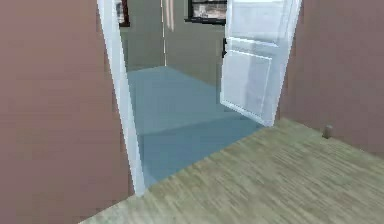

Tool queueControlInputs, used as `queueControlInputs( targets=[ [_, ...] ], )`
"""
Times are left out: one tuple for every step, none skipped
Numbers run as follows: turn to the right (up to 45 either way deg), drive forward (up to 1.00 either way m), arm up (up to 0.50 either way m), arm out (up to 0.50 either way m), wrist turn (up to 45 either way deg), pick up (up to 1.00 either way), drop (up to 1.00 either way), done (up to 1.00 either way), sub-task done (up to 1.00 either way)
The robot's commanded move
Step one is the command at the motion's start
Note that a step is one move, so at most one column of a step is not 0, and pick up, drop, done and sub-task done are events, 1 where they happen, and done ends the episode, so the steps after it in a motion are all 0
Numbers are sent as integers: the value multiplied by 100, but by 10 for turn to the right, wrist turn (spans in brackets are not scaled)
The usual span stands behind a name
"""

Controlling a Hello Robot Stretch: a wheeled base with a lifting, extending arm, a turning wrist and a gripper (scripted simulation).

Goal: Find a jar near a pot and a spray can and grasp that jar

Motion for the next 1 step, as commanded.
queueControlInputs(
  targets=[
    [-450, 0, 0, 0, 0, 0, 0, 0, 0]
  ],
)
